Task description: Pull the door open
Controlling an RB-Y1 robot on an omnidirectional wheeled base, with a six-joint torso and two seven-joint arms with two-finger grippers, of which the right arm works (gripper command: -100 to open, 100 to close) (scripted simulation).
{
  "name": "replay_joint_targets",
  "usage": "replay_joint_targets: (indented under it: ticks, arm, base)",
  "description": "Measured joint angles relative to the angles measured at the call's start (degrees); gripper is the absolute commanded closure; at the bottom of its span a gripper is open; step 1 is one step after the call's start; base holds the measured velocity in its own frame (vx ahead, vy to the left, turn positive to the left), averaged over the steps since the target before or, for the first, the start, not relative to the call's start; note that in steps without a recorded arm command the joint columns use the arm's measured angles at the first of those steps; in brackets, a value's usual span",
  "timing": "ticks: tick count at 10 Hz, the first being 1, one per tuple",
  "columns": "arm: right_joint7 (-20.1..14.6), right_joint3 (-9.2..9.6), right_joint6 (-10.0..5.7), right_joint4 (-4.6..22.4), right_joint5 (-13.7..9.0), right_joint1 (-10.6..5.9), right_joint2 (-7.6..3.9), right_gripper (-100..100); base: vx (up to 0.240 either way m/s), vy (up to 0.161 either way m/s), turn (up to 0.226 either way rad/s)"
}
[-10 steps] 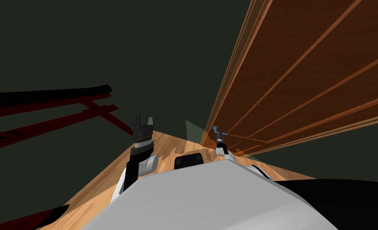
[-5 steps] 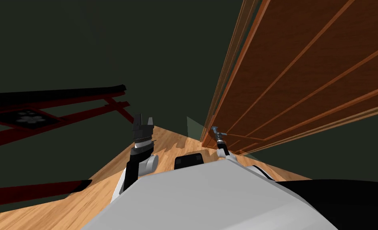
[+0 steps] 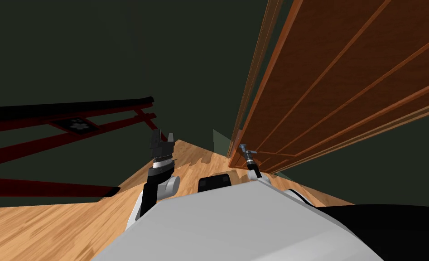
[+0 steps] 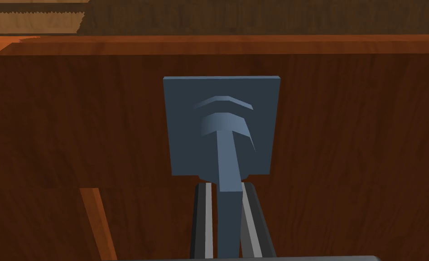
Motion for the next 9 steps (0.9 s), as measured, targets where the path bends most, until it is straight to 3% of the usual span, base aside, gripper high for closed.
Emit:
replay_joint_targets:
  ticks: [3, 4, 6, 9]
  arm:
    - [-0.57, 3.12, -0.53, -0.75, -0.34, -0.14, -0.94, 100]
    - [-0.62, 4.01, -0.07, -2.12, -0.49, 0.56, -1.29, 100]
    - [-1.31, 6.36, -1.03, -0.43, -0.63, -0.47, -1.79, 100]
    - [-2.02, 9.48, -1.47, -1.5, -0.96, -0.22, -2.82, 100]
  base:
    - [-0.189, -0.014, -0.024]
    - [-0.136, -0.01, -0.046]
    - [-0.139, -0.017, -0.031]
    - [-0.125, -0.05, -0.02]
